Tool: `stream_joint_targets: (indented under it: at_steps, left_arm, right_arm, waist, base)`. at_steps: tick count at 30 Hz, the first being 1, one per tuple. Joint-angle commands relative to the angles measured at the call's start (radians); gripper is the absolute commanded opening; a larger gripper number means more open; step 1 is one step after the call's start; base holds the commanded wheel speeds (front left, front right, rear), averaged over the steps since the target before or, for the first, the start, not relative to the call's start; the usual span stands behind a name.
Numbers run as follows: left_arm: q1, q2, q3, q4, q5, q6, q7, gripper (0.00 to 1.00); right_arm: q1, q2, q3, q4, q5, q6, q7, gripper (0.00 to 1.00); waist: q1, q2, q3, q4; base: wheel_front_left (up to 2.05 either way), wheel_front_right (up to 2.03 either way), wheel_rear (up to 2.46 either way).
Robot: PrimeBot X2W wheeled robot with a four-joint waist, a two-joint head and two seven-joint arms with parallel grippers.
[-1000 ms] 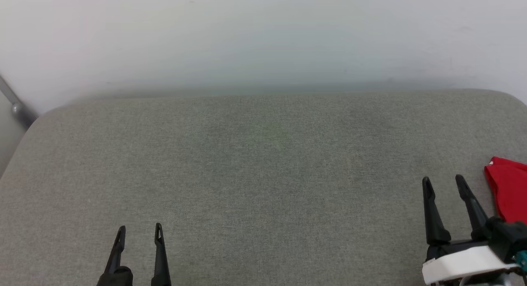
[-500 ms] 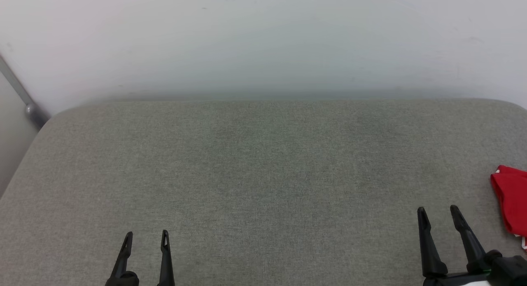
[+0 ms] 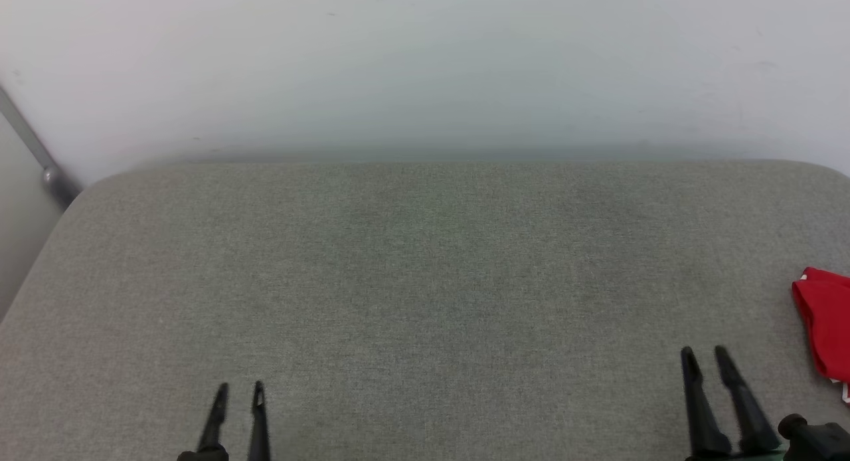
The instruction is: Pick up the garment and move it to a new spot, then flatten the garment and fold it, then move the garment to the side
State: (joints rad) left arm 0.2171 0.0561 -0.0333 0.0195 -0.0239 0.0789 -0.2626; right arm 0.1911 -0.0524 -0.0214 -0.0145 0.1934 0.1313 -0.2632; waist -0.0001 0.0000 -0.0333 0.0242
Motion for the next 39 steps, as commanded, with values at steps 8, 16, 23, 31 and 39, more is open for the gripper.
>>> stream_joint_targets:
  at_steps: [8, 16, 23, 31, 39]
  left_arm:
    - [-0.018, 0.003, 0.002, 0.028, -0.133, -0.014, 0.024, 0.0]
    - [-0.064, 0.012, 0.01, 0.06, -0.345, -0.042, 0.063, 0.0]
    - [-0.093, 0.017, 0.016, 0.08, -0.478, -0.06, 0.089, 0.0]
    - [-0.136, 0.022, 0.028, 0.105, -0.681, -0.087, 0.129, 0.0]
    - [-0.16, 0.023, 0.035, 0.118, -0.802, -0.103, 0.155, 0.0]
  right_arm:
    - [-0.019, -0.006, 0.004, 0.032, 0.122, 0.0, 0.022, 0.0]
    - [-0.062, -0.017, 0.005, 0.065, 0.314, 0.0, 0.06, 0.0]
    - [-0.087, -0.022, 0.004, 0.085, 0.434, 0.0, 0.085, 0.0]
    - [-0.125, -0.028, 0.0, 0.114, 0.617, 0.0, 0.125, 0.0]
    - [-0.148, -0.031, -0.004, 0.131, 0.724, 0.0, 0.151, 0.0]
  waist:
    - [0.0001, 0.0, 0.002, -0.001]
    - [0.0001, 0.0, 0.005, -0.003]
    - [0.0001, 0.0, 0.007, -0.004]
    - [0.0001, 0.0, 0.01, -0.007]
    - [0.0001, 0.0, 0.012, -0.008]
  base:
    - [0.0, 0.0, 0.0]
    - [0.0, 0.0, 0.0]
    - [0.0, 0.0, 0.0]
    - [0.0, 0.0, 0.0]
    - [0.0, 0.0, 0.0]
